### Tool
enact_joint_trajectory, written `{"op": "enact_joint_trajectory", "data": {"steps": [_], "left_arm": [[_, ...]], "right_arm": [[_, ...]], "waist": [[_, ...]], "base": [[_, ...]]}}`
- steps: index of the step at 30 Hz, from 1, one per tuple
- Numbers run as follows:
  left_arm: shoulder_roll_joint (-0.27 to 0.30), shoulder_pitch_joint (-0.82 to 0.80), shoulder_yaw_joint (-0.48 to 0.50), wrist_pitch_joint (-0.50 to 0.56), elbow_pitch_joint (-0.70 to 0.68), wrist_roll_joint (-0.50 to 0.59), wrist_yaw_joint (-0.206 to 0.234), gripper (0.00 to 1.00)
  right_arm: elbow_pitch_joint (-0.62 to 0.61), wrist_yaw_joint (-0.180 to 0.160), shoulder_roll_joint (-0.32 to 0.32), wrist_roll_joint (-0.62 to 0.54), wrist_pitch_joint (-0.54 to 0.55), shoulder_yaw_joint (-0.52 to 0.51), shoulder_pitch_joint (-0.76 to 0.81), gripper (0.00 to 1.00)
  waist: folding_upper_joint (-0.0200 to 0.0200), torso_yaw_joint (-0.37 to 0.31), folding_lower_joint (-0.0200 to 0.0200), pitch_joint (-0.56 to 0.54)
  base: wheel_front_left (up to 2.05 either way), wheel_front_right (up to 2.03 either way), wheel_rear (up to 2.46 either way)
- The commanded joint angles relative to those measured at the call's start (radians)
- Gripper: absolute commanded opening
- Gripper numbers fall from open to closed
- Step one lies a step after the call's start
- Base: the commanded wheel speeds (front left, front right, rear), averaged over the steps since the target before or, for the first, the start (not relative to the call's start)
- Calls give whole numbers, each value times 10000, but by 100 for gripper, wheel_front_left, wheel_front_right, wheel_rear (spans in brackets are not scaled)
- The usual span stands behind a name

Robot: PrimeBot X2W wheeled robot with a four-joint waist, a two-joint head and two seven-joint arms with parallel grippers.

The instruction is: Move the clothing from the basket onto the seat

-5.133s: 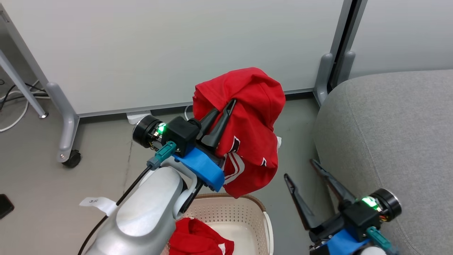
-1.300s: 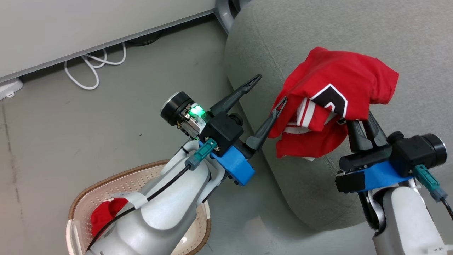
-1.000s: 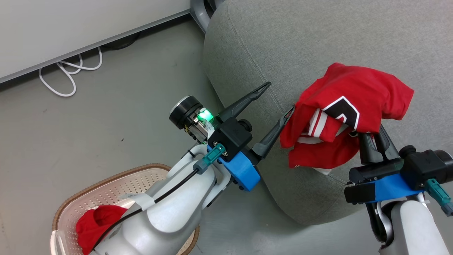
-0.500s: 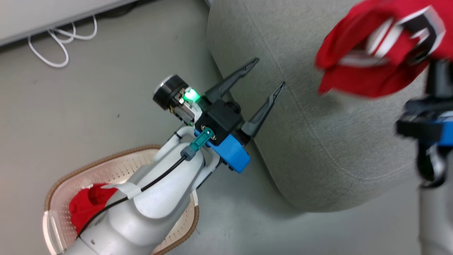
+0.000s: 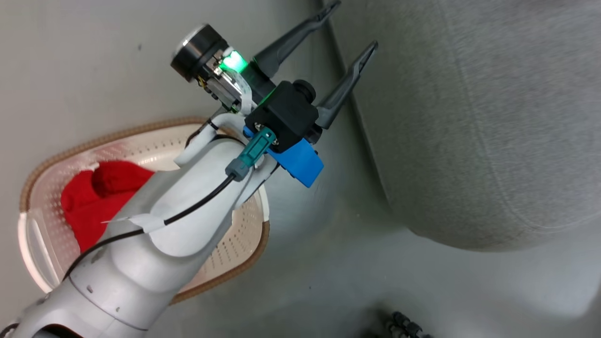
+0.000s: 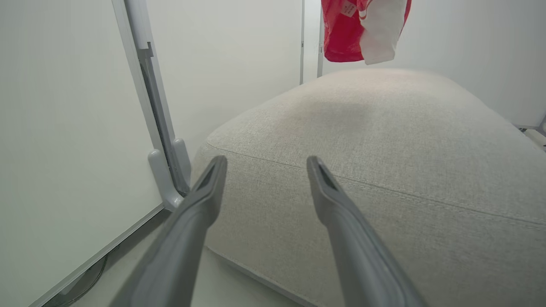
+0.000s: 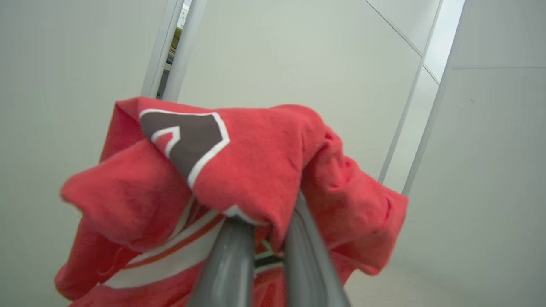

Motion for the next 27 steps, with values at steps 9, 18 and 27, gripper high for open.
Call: {"op": "enact_joint_trajectory", "data": {"steps": [9, 18, 27], "left_arm": [[485, -339, 33, 221, -531, 188, 159, 100], [487, -391, -71, 171, -668, 141, 226, 100], [228, 80, -54, -229, -311, -138, 408, 100]], "right_arm": [[3274, 1, -346, 178, -11, -311, -1100, 0], [4999, 1, 87, 493, -9, -128, -594, 0], [4343, 3, 282, 567, -8, 349, 872, 100]], "waist": [[0, 484, -1, 1743], [0, 656, -1, 1734], [0, 825, -1, 616]], "base": [[0, 0, 0], [0, 0, 0], [0, 0, 0]]}}
